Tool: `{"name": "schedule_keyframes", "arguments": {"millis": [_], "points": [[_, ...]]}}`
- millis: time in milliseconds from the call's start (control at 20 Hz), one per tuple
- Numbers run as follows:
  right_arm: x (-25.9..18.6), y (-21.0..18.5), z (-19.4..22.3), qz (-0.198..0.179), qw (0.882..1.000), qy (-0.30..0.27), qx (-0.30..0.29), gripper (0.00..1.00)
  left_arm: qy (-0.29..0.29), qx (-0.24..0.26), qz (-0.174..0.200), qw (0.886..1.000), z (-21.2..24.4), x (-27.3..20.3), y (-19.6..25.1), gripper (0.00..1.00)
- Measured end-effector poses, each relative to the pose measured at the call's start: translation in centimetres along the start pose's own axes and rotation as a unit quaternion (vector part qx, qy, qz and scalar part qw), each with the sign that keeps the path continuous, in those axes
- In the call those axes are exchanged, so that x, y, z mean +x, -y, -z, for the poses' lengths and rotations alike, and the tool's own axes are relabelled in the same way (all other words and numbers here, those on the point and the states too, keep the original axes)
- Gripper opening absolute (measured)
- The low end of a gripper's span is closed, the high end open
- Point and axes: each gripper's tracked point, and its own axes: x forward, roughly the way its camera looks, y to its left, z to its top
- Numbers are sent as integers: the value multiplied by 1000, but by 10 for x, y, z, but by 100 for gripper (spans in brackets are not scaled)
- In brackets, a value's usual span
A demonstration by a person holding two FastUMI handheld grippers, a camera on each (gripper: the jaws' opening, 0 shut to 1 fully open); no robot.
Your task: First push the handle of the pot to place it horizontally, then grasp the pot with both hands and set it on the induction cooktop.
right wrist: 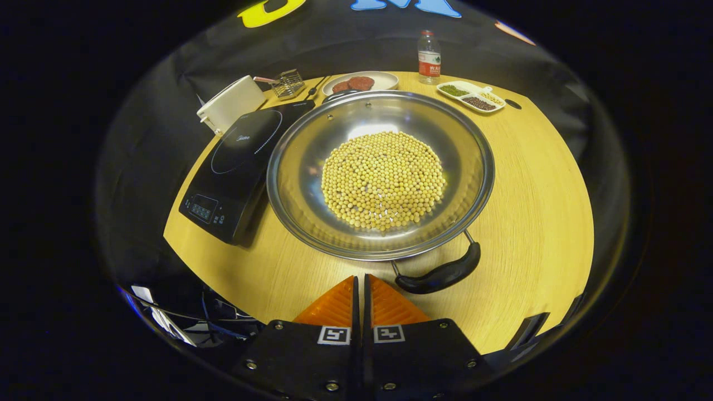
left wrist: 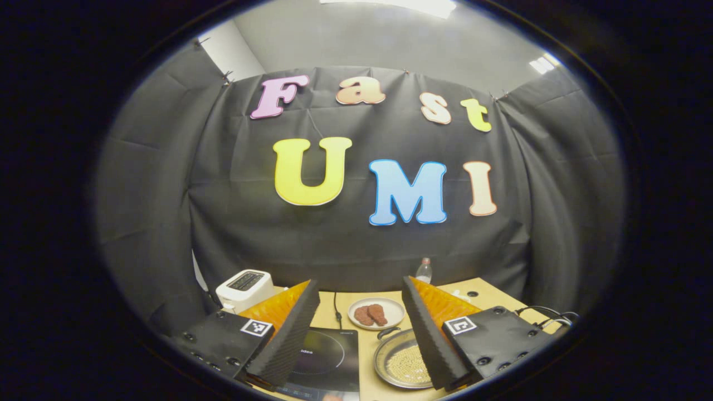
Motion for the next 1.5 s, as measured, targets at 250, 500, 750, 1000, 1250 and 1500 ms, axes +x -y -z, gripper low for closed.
{"name": "schedule_keyframes", "arguments": {"millis": [250,500,750,1000,1250,1500], "points": [[1,12,-2,5,999,5,31,1,-4,-5,-3,1000,3,-1,-1,96],[-3,37,-3,28,998,10,52,1,-7,-4,4,1000,4,3,4,96],[-9,62,-6,46,995,15,83,1,-11,-5,12,1000,5,10,11,94],[-12,86,-16,57,990,24,123,1,-15,-4,16,1000,6,16,16,94],[-15,109,-29,69,986,35,151,1,-18,-4,18,1000,8,20,18,94],[-16,128,-42,78,981,42,172,1,-22,-3,18,1000,10,22,21,94]]}}
